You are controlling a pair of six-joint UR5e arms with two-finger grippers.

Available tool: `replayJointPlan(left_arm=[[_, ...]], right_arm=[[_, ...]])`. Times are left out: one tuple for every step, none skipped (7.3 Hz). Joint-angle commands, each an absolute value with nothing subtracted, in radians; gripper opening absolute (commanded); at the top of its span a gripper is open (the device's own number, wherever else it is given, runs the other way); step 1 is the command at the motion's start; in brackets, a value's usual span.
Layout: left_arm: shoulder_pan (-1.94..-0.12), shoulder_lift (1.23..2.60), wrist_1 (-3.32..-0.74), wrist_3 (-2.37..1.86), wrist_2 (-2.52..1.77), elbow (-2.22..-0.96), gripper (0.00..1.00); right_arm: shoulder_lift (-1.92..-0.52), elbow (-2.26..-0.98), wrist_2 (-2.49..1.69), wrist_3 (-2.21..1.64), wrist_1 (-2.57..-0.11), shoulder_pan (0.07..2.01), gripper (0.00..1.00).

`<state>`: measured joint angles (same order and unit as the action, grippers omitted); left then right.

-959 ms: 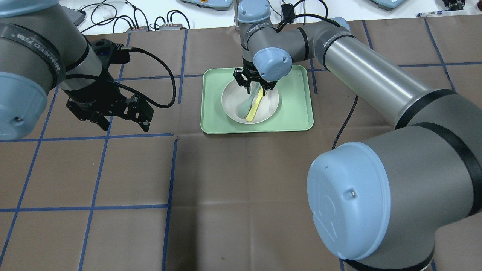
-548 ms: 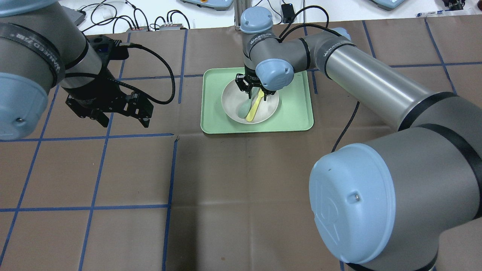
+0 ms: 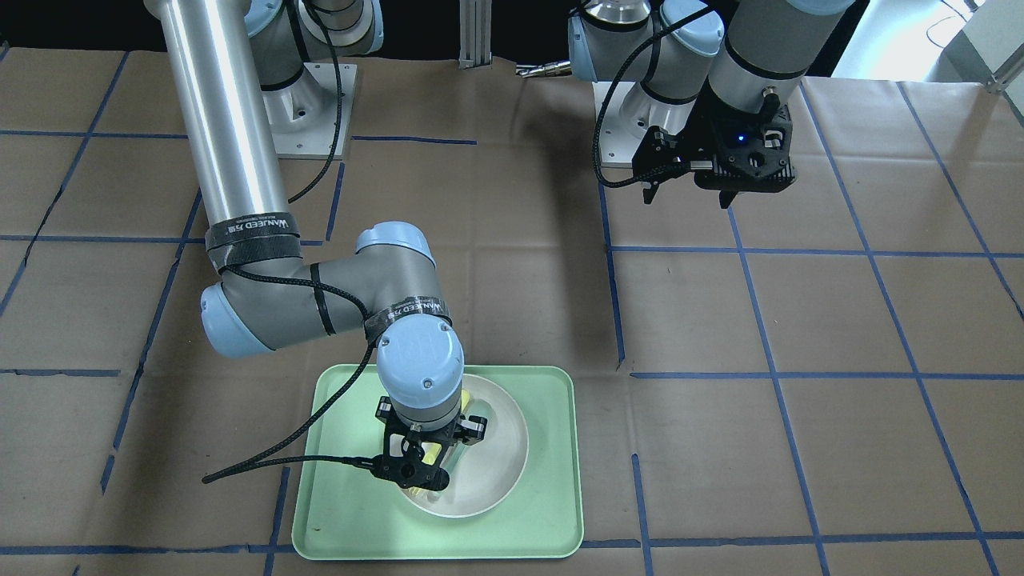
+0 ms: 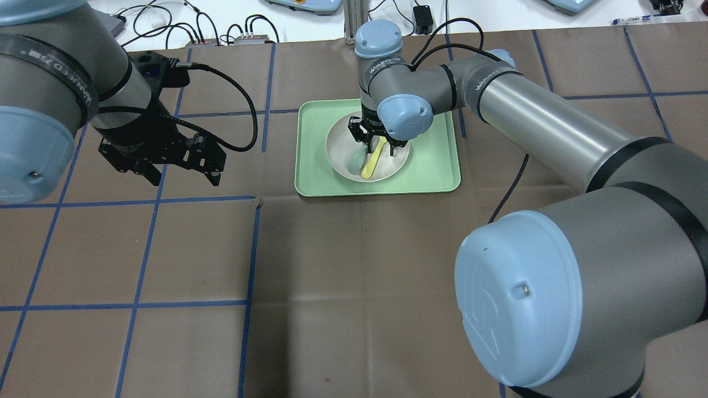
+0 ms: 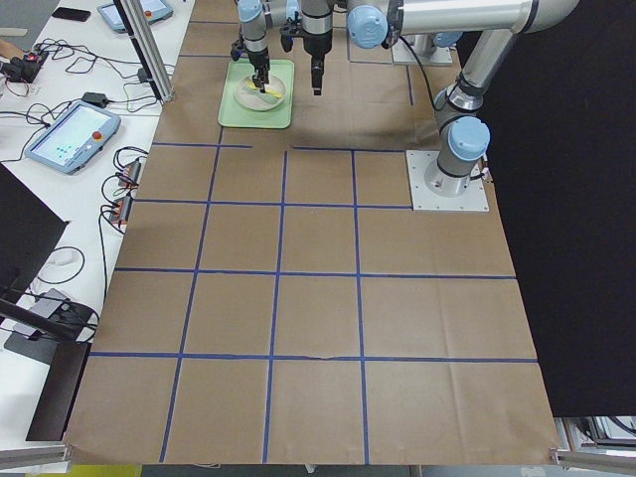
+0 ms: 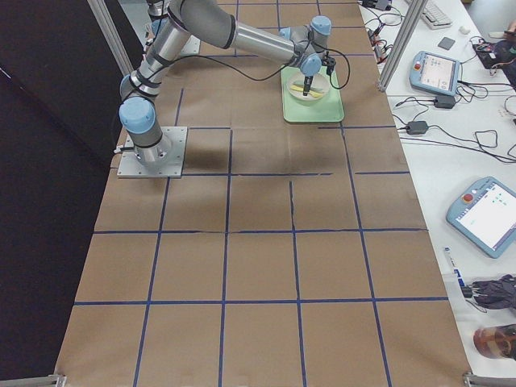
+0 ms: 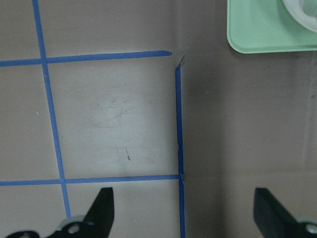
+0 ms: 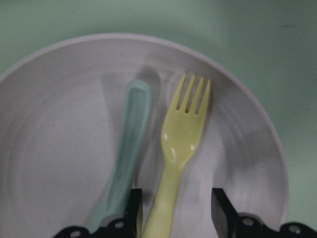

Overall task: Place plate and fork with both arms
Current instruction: 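Lower the right gripper and grasp the yellow fork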

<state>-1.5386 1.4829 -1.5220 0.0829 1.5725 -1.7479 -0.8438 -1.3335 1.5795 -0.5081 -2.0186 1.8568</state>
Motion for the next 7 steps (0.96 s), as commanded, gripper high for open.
replayJointPlan(left_arm=[[-1.539,1.5,-1.519,0.086,1.571,-1.747,1.0],[-1.539,1.499,-1.522,0.087,1.572,-1.747,1.0],[-1.539,1.5,-1.519,0.087,1.572,-1.747,1.0],[-1.539,1.502,-1.519,0.087,1.572,-1.747,1.0],[-1.539,1.5,-1.52,0.087,1.572,-1.747,1.0],[-1.539,1.5,-1.519,0.087,1.572,-1.747,1.0],[-1.539,1.5,-1.519,0.087,1.572,-1.747,1.0]], right_arm=[[-0.841,-1.333,1.578,-0.509,-2.025,1.858,0.57],[-0.839,-1.33,1.578,-0.508,-2.026,1.856,0.56],[-0.83,-1.324,1.578,-0.509,-2.026,1.856,0.53],[-0.828,-1.324,1.577,-0.509,-2.028,1.856,0.43],[-0.827,-1.324,1.575,-0.509,-2.028,1.855,0.36],[-0.827,-1.322,1.574,-0.508,-2.028,1.853,0.25],[-0.828,-1.322,1.572,-0.508,-2.029,1.853,0.15]])
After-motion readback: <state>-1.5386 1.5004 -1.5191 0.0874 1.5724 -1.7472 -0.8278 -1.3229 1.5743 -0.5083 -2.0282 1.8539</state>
